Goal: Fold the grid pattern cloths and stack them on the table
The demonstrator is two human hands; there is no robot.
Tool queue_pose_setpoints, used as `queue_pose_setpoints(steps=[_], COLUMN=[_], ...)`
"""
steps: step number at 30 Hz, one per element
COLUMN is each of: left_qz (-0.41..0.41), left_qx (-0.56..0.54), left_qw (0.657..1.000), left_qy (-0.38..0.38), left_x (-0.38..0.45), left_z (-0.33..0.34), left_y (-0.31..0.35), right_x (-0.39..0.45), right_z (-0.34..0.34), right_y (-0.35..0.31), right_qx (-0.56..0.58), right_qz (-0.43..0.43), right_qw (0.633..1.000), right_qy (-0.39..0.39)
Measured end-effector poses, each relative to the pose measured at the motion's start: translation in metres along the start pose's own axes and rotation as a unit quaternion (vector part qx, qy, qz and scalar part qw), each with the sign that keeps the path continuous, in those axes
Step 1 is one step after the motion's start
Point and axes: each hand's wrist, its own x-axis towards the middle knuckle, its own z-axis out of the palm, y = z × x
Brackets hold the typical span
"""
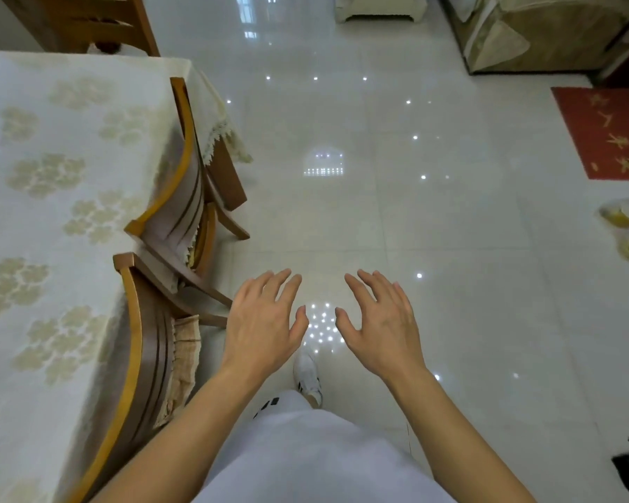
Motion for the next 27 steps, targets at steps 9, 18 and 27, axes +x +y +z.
queue_pose_setpoints(steps=[9,18,27], left_qz=[-0.042,-0.084,-0.143], left_qx=[-0.001,-0.001,0.003], left_qw=[0.999,0.996,0.989], left_qy=[0.028,0.034,0.043], left_x=[0.137,0.271,0.448], left_z=[-0.022,-0.029,-0.042], left_y=[-0.055,-0.067,-0.053], right_x=[0.154,0.299,0.495], right_z=[-0.006,-0.013,-0.046], right_y=[-0.013,0.002,0.045], right_qx=[-0.006,0.014,0.025], right_qz=[-0.023,-0.047,-0.107], right_qw=[1.0,0.999,0.993], right_qy=[-0.007,-0.012,-0.03])
